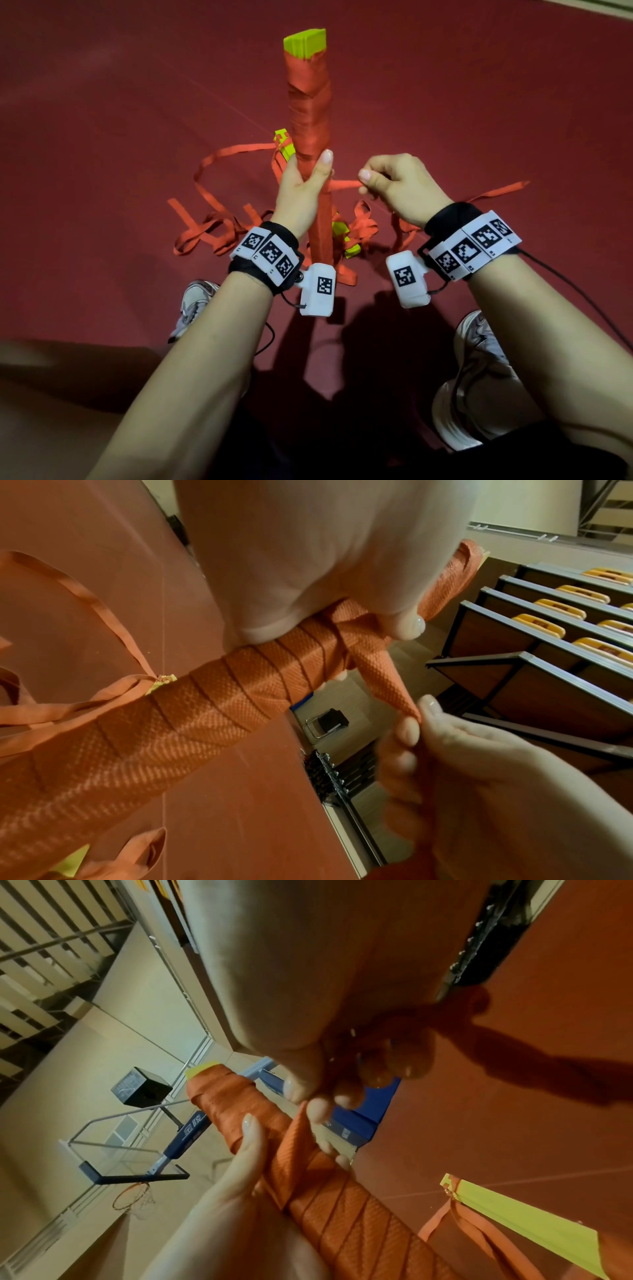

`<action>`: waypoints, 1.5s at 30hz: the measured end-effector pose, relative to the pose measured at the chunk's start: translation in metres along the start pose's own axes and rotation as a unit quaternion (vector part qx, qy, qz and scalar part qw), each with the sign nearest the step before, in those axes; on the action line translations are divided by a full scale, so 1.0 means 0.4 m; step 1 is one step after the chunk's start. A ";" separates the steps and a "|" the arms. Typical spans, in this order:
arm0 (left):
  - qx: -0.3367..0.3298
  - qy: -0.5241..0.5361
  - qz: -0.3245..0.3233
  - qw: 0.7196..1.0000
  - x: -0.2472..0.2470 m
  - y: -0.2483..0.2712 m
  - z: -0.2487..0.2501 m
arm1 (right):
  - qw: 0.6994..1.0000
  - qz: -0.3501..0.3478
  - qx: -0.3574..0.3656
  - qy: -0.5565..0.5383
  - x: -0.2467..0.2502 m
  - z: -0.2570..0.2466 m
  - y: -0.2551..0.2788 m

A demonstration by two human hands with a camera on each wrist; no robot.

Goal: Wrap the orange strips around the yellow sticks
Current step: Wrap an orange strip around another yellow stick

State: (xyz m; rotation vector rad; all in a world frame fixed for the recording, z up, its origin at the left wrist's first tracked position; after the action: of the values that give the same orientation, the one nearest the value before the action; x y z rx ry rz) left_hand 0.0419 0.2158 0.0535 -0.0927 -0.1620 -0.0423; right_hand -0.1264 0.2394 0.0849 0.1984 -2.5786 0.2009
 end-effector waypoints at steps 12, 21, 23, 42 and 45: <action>0.038 0.113 -0.046 0.992 -0.035 0.013 0.025 | 0.999 -0.032 -0.002 -0.007 -0.024 0.006 -0.002; 0.056 0.123 -0.044 0.990 -0.022 0.007 0.017 | 0.989 -0.057 -0.030 -0.131 -0.006 -0.009 0.003; 0.065 0.125 -0.048 0.989 -0.023 0.009 0.014 | 0.989 -0.062 -0.005 -0.133 -0.004 -0.016 0.004; 0.078 0.170 -0.154 0.970 -0.044 0.045 0.071 | 0.976 -0.076 -0.022 -0.205 -0.007 -0.012 -0.003; 0.124 0.228 -0.144 0.955 -0.061 0.058 0.078 | 0.967 -0.076 -0.041 -0.242 -0.029 -0.004 0.004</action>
State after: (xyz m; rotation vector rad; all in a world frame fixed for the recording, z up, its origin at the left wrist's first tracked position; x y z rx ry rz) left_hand 0.0142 0.2425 0.0782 0.1931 0.2841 -0.3303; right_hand -0.1160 0.2424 0.0800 0.4625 -3.0292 -0.0161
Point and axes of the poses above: each hand's wrist, its own y-axis away from the middle knuckle, its own x-axis out of the back of the hand, z = x × y, the point moved 6 cm from there along -y, towards the middle knuckle, and after that the axes turned 9 degrees about -y, right-handed, at the moved point
